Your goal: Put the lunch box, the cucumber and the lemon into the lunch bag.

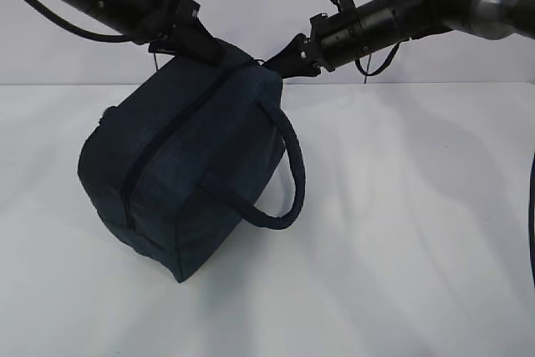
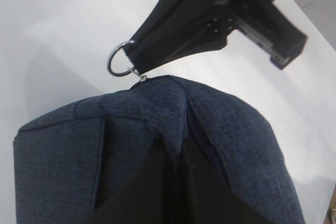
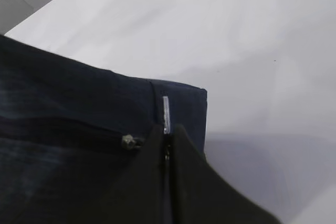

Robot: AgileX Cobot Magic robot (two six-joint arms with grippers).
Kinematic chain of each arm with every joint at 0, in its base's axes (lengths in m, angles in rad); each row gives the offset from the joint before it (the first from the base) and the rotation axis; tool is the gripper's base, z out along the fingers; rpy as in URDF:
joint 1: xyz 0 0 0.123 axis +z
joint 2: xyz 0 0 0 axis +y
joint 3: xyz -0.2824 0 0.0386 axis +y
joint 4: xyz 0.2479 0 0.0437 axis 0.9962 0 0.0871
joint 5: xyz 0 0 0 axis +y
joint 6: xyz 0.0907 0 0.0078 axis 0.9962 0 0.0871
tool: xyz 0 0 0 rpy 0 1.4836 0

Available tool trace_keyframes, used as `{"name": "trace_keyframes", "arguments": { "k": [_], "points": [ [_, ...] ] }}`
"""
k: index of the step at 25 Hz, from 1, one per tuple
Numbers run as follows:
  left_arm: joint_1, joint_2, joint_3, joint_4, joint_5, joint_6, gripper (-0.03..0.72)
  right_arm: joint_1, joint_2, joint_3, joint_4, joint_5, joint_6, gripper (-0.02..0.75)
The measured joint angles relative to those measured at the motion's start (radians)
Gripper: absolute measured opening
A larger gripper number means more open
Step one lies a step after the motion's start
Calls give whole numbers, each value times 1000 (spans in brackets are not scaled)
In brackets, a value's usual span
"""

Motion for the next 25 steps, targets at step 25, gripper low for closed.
{"name": "trace_keyframes", "arguments": {
  "k": [25],
  "points": [
    [0, -45, 0, -8, 17, 28, 15, -4, 0, -2, -67, 2, 50, 8]
  ]
}}
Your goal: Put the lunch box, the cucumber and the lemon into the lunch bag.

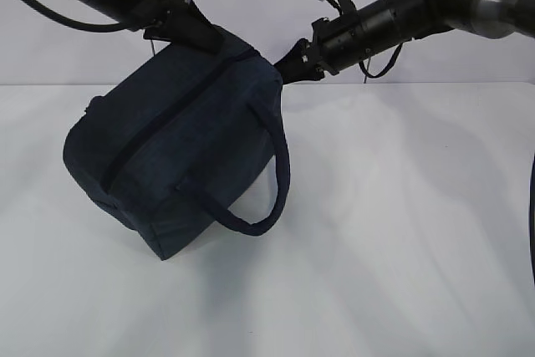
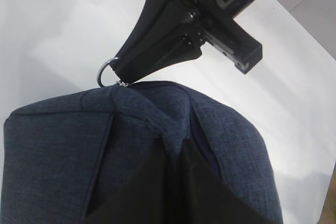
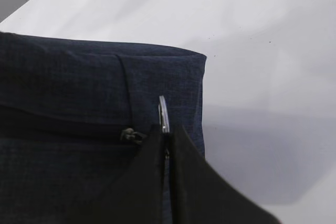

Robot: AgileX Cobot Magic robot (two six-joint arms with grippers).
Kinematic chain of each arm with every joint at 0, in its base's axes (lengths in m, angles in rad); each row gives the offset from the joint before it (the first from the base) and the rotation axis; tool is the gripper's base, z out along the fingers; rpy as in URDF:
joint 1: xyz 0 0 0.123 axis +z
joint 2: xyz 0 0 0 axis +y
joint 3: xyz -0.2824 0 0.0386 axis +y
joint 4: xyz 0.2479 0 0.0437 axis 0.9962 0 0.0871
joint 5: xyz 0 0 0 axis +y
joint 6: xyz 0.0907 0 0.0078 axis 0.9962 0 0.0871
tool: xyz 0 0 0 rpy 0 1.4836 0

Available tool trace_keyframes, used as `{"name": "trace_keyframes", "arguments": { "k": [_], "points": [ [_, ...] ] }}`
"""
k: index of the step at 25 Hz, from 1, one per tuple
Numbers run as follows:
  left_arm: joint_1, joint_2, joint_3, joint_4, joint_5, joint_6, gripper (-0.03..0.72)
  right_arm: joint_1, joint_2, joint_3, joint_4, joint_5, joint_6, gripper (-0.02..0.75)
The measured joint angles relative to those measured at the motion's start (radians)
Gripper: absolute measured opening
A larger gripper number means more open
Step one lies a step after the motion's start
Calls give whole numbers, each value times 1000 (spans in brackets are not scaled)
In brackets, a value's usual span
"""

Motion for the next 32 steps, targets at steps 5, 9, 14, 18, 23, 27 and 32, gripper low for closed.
{"name": "trace_keyframes", "arguments": {
  "k": [5, 9, 14, 18, 23, 27, 32],
  "points": [
    [0, 0, 0, 0, 0, 0, 15, 0, 0, 0, 0, 0, 8, 8],
    [0, -2, 0, -2, 3, 2, 15, 0, 2, 0, -5, -13, 11, 94],
    [0, -6, 0, -14, 5, 2, 14, -8, 2, 0, -8, -26, 13, 370],
    [0, -7, 0, -14, 7, 2, 14, -28, 2, -33, -8, -16, 27, 445],
    [0, -7, 0, -14, 7, 2, 14, -41, 2, -148, -47, -10, 116, 455],
    [0, -7, 0, -14, -8, 2, 14, -42, 0, -207, -132, -1, 204, 455],
    [0, -5, 0, -38, -45, -37, 14, -42, -2, -219, -221, 3, 312, 456]
  ]
}}
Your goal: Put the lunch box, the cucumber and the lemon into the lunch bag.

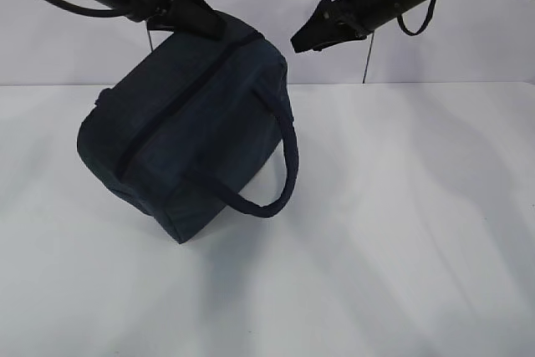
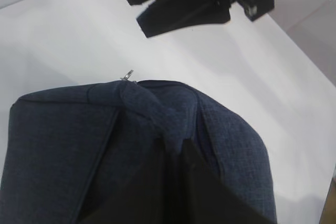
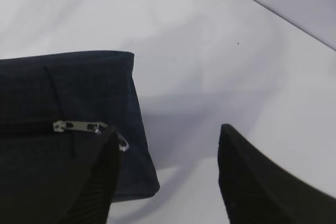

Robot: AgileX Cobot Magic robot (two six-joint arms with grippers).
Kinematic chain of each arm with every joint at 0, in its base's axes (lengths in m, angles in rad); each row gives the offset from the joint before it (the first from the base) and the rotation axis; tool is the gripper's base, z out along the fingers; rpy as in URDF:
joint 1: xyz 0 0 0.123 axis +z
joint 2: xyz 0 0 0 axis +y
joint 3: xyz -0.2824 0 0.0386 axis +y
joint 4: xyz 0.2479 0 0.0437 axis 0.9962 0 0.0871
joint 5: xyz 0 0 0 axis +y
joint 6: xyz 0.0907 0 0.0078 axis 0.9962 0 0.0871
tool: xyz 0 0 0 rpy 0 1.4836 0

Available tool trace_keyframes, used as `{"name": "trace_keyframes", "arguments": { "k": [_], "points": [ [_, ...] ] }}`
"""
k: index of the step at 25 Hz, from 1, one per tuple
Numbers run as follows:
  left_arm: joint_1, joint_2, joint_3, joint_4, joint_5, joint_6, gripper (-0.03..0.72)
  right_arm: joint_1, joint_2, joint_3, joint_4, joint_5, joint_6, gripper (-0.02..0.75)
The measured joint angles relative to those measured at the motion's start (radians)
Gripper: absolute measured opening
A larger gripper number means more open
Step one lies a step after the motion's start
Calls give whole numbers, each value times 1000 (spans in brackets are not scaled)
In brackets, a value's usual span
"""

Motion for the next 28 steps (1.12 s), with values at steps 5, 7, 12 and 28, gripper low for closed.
{"name": "trace_keyframes", "arguments": {
  "k": [5, 7, 12, 28],
  "points": [
    [0, 26, 0, -31, -52, -56, 14, 0, -14, 0, -67, 2, 49, 457],
    [0, 36, 0, -42, -53, -79, 14, 0, -27, 0, -89, 3, 59, 458],
    [0, 77, 0, -57, -51, -96, 14, 0, -68, 0, -113, 3, 90, 458],
    [0, 161, -8, -88, -54, -106, 303, 0, -133, 0, -191, 14, 197, 458]
  ]
}}
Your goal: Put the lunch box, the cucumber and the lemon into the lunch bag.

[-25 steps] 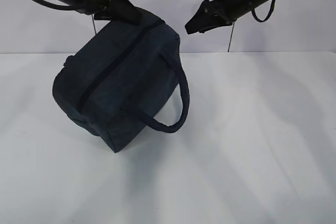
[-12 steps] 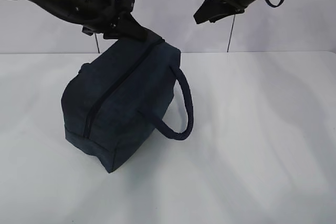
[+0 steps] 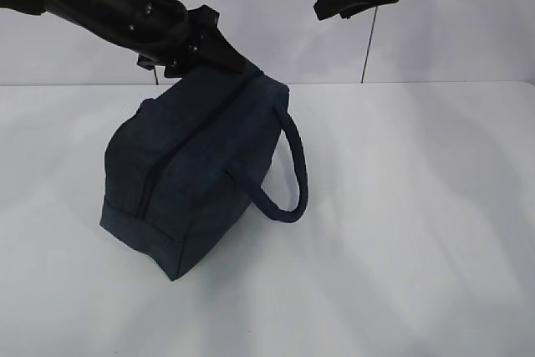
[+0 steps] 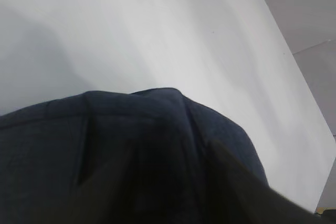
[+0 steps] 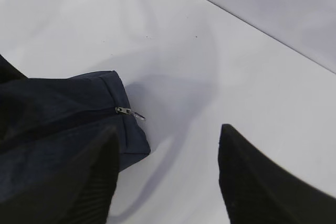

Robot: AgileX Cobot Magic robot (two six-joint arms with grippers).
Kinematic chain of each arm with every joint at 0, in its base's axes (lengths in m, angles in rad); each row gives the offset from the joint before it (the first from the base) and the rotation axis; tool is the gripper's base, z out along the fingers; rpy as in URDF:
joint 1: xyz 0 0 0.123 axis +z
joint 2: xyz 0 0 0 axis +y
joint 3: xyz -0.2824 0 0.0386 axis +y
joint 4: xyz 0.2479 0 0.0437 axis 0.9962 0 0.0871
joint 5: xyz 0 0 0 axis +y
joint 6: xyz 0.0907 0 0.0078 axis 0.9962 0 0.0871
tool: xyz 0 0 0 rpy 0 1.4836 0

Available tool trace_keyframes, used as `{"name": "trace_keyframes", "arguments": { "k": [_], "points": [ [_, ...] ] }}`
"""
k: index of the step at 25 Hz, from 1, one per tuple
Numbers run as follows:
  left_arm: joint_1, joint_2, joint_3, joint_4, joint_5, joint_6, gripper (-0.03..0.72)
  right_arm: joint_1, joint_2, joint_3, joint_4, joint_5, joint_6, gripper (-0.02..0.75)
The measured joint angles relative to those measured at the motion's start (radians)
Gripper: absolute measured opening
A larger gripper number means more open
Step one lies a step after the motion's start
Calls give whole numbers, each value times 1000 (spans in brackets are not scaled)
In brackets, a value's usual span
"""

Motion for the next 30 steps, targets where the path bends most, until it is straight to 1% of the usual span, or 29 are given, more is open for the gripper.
{"name": "trace_keyframes", "arguments": {
  "k": [2, 4, 5, 7, 10, 13, 16, 18, 20, 25, 30],
  "points": [
    [0, 2, 0, 0, 2, 0, 433, 0, -7, 0, -12, 4, 13, 458],
    [0, 2, 0, 2, 10, 0, 515, 2, -15, 0, -24, 4, 32, 458],
    [0, 2, 0, 2, 20, 0, 540, 4, -22, 0, -33, 4, 41, 458],
    [7, 2, 0, 4, 44, 0, 561, 9, -36, 0, -59, 6, 67, 458],
    [27, -23, 0, 10, 90, 0, 573, 19, -74, 13, -102, 7, 103, 459],
    [50, -72, 0, 16, 137, -2, 575, 39, -128, 65, -129, 9, 116, 459],
    [74, -140, 0, 62, 161, -17, 577, 64, -185, 124, -155, 12, 127, 459],
    [81, -193, 0, 131, 177, -49, 578, 79, -227, 165, -172, 12, 144, 459],
    [84, -240, 0, 222, 217, -92, 578, 97, -270, 218, -189, 12, 157, 459],
    [84, -351, 0, 446, 348, -241, 571, 159, -401, 372, -274, 12, 223, 459],
    [79, -464, 0, 638, 369, -388, 541, 225, -549, 561, -360, 12, 301, 459]
  ]
}}
